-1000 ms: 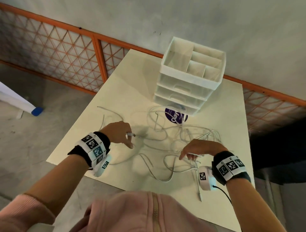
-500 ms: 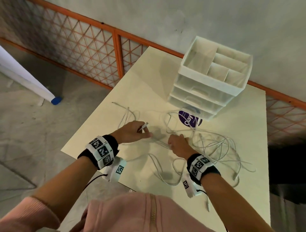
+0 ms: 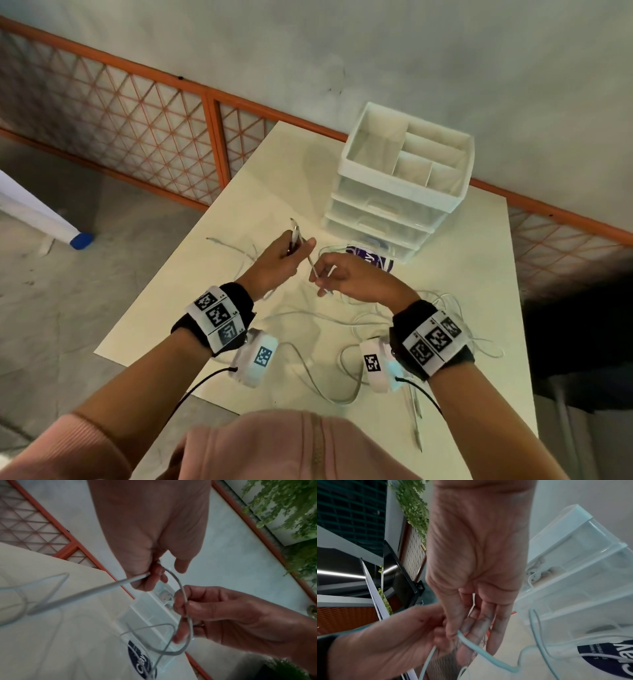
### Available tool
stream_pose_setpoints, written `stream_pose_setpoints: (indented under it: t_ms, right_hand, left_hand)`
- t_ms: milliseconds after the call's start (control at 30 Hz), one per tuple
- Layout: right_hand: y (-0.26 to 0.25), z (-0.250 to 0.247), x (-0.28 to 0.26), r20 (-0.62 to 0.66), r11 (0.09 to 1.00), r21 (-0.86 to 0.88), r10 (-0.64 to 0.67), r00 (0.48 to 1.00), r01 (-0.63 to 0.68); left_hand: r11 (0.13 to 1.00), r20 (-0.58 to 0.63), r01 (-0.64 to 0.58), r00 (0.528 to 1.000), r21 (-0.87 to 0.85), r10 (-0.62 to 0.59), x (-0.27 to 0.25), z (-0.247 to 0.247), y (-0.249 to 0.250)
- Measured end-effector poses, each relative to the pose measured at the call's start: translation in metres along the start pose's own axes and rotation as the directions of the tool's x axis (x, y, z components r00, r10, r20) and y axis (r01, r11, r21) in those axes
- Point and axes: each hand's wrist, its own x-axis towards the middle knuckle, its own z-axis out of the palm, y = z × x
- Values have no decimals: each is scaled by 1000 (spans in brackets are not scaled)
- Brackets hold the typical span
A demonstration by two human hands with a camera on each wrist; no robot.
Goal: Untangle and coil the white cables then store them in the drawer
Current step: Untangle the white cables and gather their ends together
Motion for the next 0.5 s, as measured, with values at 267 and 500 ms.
stream_pose_setpoints:
  t_ms: [267,500]
  right_hand:
    - [3,1,0,-24,999,45,13,1000,-12]
    - [5,0,1,-16,1000,19,4,1000,-4]
  left_hand:
    - [989,35,-117,992,-90,121,5,18,7]
    - [957,37,-107,992,-268,121,-1,24,17]
